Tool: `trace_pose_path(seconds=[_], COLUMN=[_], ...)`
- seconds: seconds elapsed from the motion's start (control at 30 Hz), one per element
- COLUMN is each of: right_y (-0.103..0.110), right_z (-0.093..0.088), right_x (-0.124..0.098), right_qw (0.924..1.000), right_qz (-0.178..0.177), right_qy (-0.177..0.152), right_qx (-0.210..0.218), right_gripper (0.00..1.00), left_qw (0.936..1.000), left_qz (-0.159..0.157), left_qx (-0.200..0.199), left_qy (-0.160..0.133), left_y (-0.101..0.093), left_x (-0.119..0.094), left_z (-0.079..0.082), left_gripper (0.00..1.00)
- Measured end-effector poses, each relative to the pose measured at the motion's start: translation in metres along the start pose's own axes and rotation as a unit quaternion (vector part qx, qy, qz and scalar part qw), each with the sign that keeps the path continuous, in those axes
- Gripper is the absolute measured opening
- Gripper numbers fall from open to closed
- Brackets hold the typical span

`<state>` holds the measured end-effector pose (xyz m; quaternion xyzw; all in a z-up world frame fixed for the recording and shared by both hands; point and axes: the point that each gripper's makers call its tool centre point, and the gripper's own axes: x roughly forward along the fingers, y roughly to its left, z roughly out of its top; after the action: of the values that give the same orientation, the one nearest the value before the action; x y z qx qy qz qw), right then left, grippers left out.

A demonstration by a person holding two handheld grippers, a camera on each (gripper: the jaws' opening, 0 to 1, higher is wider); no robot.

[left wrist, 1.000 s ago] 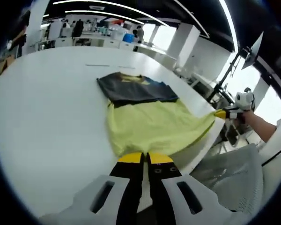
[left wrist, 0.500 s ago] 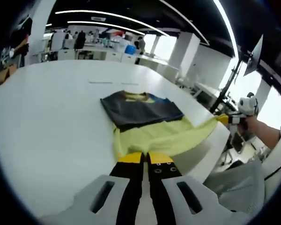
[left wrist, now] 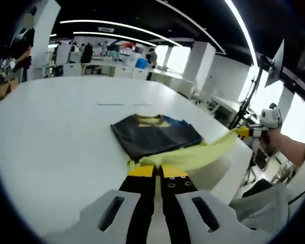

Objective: Fold the garment on the visible template until the final outline fits inside the template.

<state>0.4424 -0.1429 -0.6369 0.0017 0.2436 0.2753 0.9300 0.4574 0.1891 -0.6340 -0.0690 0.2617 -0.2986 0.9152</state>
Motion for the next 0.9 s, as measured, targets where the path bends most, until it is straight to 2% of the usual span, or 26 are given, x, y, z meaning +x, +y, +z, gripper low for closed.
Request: trace_pose_path(seconds=[0.23, 0.5, 0.9], right_y=[-0.008, -0.021, -0.029], right_z=[0.011, 0.028, 0.043], right_x=[0.009, 0.022, 0.042], right_qw=[0.9998, 0.9991, 0.9987], right_qz=[-0.009, -0.021, -0.031], right_qy=[-0.013, -0.032, -0.037], right_qx=[0.007, 0.021, 0.018], right_gripper=[0.0, 0.0, 0.0], left_qw=[0.9999, 0.9995, 0.9986], left_qz=[0.005, 0.012, 0.026], left_qx=[0.004, 0.009, 0.002], left_qy=[-0.01, -0.028, -0.045], left_y=[0.011, 0.022, 0.037], left_x=[0.01, 0.022, 0.041], left_z=[0.01, 0.03, 0.047], left_gripper=[0.0, 0.0, 0.0])
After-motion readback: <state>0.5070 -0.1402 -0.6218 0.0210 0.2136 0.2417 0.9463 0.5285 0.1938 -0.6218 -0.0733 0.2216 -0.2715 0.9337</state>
